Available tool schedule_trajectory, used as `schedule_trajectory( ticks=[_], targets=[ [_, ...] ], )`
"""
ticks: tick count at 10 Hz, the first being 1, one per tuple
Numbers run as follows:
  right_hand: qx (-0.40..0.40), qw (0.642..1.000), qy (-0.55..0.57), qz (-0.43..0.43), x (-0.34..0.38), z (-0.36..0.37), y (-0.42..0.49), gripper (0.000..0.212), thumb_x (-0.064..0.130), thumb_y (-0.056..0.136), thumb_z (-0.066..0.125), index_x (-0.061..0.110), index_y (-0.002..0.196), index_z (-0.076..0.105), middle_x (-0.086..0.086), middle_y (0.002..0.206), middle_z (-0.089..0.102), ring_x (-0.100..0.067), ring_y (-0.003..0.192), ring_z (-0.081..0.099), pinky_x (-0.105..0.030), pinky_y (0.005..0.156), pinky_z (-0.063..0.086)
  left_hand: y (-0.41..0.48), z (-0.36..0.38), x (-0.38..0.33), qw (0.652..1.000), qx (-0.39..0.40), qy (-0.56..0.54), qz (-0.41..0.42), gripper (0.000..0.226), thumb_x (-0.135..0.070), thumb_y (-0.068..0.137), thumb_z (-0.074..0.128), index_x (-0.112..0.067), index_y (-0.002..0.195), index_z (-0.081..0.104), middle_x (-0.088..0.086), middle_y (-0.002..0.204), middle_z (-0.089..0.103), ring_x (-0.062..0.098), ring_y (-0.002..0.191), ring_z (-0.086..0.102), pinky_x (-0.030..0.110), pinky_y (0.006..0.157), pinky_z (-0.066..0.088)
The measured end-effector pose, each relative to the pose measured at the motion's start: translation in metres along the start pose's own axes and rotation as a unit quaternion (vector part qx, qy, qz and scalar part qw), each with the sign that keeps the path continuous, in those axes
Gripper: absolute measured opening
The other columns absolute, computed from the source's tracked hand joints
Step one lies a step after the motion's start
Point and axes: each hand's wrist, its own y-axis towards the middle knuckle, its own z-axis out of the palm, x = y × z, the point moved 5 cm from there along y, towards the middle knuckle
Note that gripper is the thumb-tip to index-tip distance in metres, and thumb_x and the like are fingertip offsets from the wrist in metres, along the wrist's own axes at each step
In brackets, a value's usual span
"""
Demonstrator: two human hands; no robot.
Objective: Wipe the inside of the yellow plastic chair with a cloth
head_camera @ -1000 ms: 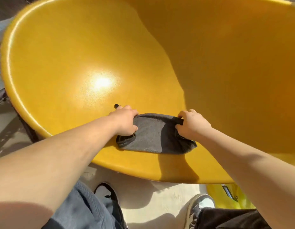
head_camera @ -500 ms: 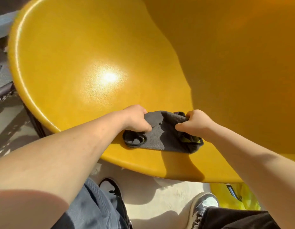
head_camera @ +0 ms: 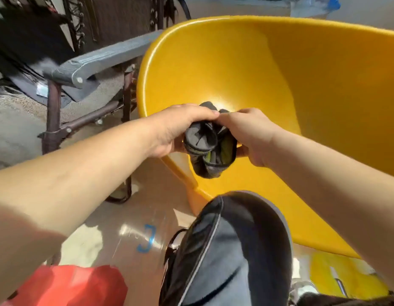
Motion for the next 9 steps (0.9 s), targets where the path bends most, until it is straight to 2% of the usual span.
schedule_trajectory(
  ticks=[1,2,3,4,5,6,7,8,9],
  targets=[
    [0.067,0.996,0.045,0.021,0.005,0.055,-0.017,0.039,0.044,0.097,0.056,0.012,0.111,0.071,-0.011,0.104,0.079,-0.029,0.090,0.078,-0.048,0.068,0.066,-0.032,-0.036,0.025,1.000,0.000,-0.026,-0.003,0.067,-0.051,0.072,0.088,-0.020,0.127,0.068,0.003,0.116,0.079,0.024,0.110,0.075,0.048,0.106,0.052],
    [0.138,0.984,0.081,0.082,-0.012,0.130,-0.035,0.064,0.062,0.099,0.036,0.010,0.090,0.071,-0.008,0.083,0.077,-0.029,0.084,0.072,-0.049,0.082,0.060,-0.067,-0.074,0.075,1.000,0.013,0.011,0.000,0.059,-0.034,0.070,0.095,-0.017,0.121,0.073,0.008,0.114,0.079,0.024,0.109,0.075,0.039,0.098,0.057],
    [0.183,0.974,0.054,0.121,-0.035,0.173,-0.041,0.072,0.069,0.096,0.033,0.006,0.093,0.069,-0.014,0.089,0.073,-0.031,0.081,0.067,-0.041,0.076,0.055,-0.078,-0.097,0.118,0.994,-0.048,0.098,-0.019,0.036,-0.014,0.071,0.093,-0.015,0.103,0.078,0.006,0.098,0.081,0.016,0.093,0.077,0.028,0.080,0.061],
    [0.215,0.964,-0.087,0.130,-0.071,0.213,-0.038,0.056,0.058,0.103,0.032,0.014,0.113,0.065,-0.017,0.110,0.066,-0.028,0.085,0.063,-0.033,0.065,0.045,-0.081,-0.122,0.201,0.977,-0.112,0.131,-0.125,0.036,0.001,0.068,0.083,-0.001,0.103,0.072,0.017,0.091,0.077,0.022,0.079,0.069,0.038,0.075,0.060],
    [0.197,0.952,-0.211,0.098,-0.093,0.225,-0.029,0.046,0.043,0.104,0.046,0.003,0.121,0.061,-0.012,0.113,0.064,-0.027,0.085,0.057,-0.032,0.063,0.045,-0.082,-0.128,0.257,0.966,-0.149,0.074,-0.197,0.033,-0.002,0.071,0.077,0.004,0.103,0.073,0.015,0.085,0.071,0.022,0.070,0.065,0.034,0.065,0.053],
    [0.224,0.928,-0.285,0.090,-0.128,0.237,-0.014,0.032,0.035,0.100,0.060,0.004,0.104,0.049,-0.006,0.098,0.057,-0.023,0.087,0.058,-0.033,0.074,0.051,-0.075,-0.124,0.308,0.947,-0.207,0.018,-0.244,0.029,-0.012,0.068,0.070,0.002,0.092,0.076,0.018,0.079,0.072,0.025,0.060,0.063,0.026,0.051,0.047],
    [0.234,0.925,-0.292,0.070,-0.145,0.238,-0.005,0.028,0.037,0.099,0.058,0.009,0.100,0.060,-0.004,0.090,0.063,-0.020,0.080,0.059,-0.031,0.070,0.050,-0.063,-0.123,0.328,0.947,-0.202,-0.003,-0.250,0.026,-0.011,0.065,0.066,-0.004,0.089,0.074,0.014,0.077,0.072,0.026,0.063,0.066,0.024,0.047,0.046],
    [0.229,0.924,-0.304,0.042,-0.155,0.231,0.003,0.027,0.035,0.101,0.054,0.014,0.105,0.070,-0.005,0.093,0.068,-0.022,0.084,0.063,-0.028,0.068,0.050,-0.051,-0.134,0.355,0.939,-0.205,-0.010,-0.275,0.031,-0.003,0.074,0.069,-0.008,0.104,0.072,0.015,0.097,0.075,0.034,0.094,0.072,0.032,0.064,0.054],
    [0.213,0.926,-0.310,0.031,-0.158,0.224,0.006,0.028,0.037,0.102,0.055,0.014,0.108,0.071,-0.006,0.099,0.071,-0.024,0.093,0.068,-0.029,0.073,0.053,-0.052,-0.142,0.368,0.918,-0.218,0.070,-0.324,0.052,-0.004,0.080,0.075,-0.002,0.130,0.062,0.019,0.122,0.069,0.038,0.113,0.066,0.038,0.080,0.054]
  ],
)
